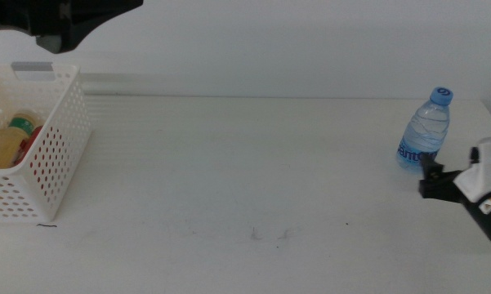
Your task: Use arms to grab the bottles and put them into the dustbin to the left of the table.
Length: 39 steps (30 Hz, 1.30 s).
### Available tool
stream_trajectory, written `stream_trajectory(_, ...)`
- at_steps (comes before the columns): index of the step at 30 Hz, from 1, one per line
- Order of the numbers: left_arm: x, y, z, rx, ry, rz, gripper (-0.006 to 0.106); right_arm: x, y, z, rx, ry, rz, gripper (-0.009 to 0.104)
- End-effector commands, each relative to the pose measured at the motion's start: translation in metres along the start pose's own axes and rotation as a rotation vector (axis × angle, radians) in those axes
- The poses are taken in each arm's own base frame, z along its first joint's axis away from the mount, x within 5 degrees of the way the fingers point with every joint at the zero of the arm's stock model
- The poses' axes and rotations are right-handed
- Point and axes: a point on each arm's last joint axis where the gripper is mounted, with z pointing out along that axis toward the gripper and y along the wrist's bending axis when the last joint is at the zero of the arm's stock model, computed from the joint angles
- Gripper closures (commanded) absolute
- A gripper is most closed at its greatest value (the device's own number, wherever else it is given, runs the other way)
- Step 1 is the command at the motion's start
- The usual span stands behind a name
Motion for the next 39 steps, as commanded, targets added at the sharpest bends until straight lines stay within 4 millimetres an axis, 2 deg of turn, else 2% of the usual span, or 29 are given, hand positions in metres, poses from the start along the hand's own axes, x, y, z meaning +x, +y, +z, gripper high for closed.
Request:
stream_trajectory(1, 0.0, 0.0, 0.0, -0.005, -0.014, 0.0, 0.007, 0.005, 0.003, 0.018, -0.024, -0.017, -0.006, 0.007)
stream_trajectory(10, -0.001, 0.0, 0.0, -0.009, -0.021, -0.001, 0.007, 0.012, 0.007, 0.083, -0.01, -0.051, 0.006, 0.007)
stream_trajectory(12, -0.002, 0.001, 0.0, -0.012, -0.028, -0.001, 0.007, 0.014, 0.008, 0.094, -0.01, -0.051, 0.006, 0.013)
stream_trajectory(13, -0.002, 0.001, -0.001, -0.013, -0.03, -0.001, 0.007, 0.012, 0.008, 0.099, -0.01, -0.053, 0.007, 0.025)
stream_trajectory(16, -0.002, 0.001, -0.001, -0.013, -0.03, -0.001, 0.007, 0.003, 0.023, 0.099, -0.055, -0.046, 0.014, 0.097)
stream_trajectory(17, -0.002, 0.001, -0.001, -0.013, -0.03, -0.001, 0.007, -0.006, 0.033, 0.096, -0.082, -0.066, 0.024, 0.093)
stream_trajectory(19, -0.002, 0.001, -0.001, -0.013, -0.03, -0.001, 0.007, -0.025, 0.058, 0.089, -0.149, -0.12, 0.012, 0.095)
stream_trajectory(22, -0.002, 0.001, -0.001, -0.013, -0.03, -0.001, 0.007, -0.055, 0.114, 0.082, -0.284, -0.208, -0.011, 0.098)
stream_trajectory(25, -0.002, 0.001, -0.001, -0.013, -0.03, -0.001, 0.007, -0.073, 0.164, 0.088, -0.404, -0.232, -0.049, 0.098)
stream_trajectory(29, -0.002, 0.001, -0.001, -0.014, -0.032, -0.001, 0.007, -0.076, 0.219, 0.104, -0.506, -0.206, -0.079, 0.098)
stream_trajectory(32, -0.002, 0.001, -0.001, -0.015, -0.034, -0.001, 0.007, -0.067, 0.246, 0.115, -0.544, -0.183, -0.094, 0.098)
stream_trajectory(34, -0.002, 0.001, -0.001, -0.015, -0.034, -0.001, 0.007, -0.059, 0.255, 0.122, -0.552, -0.162, -0.101, 0.095)
stream_trajectory(36, -0.002, 0.001, -0.001, -0.015, -0.034, -0.001, 0.007, -0.055, 0.256, 0.124, -0.554, -0.152, -0.079, 0.083)
stream_trajectory(39, -0.002, 0.001, -0.001, -0.015, -0.034, -0.001, 0.007, -0.051, 0.256, 0.126, -0.546, -0.118, -0.054, 0.045)
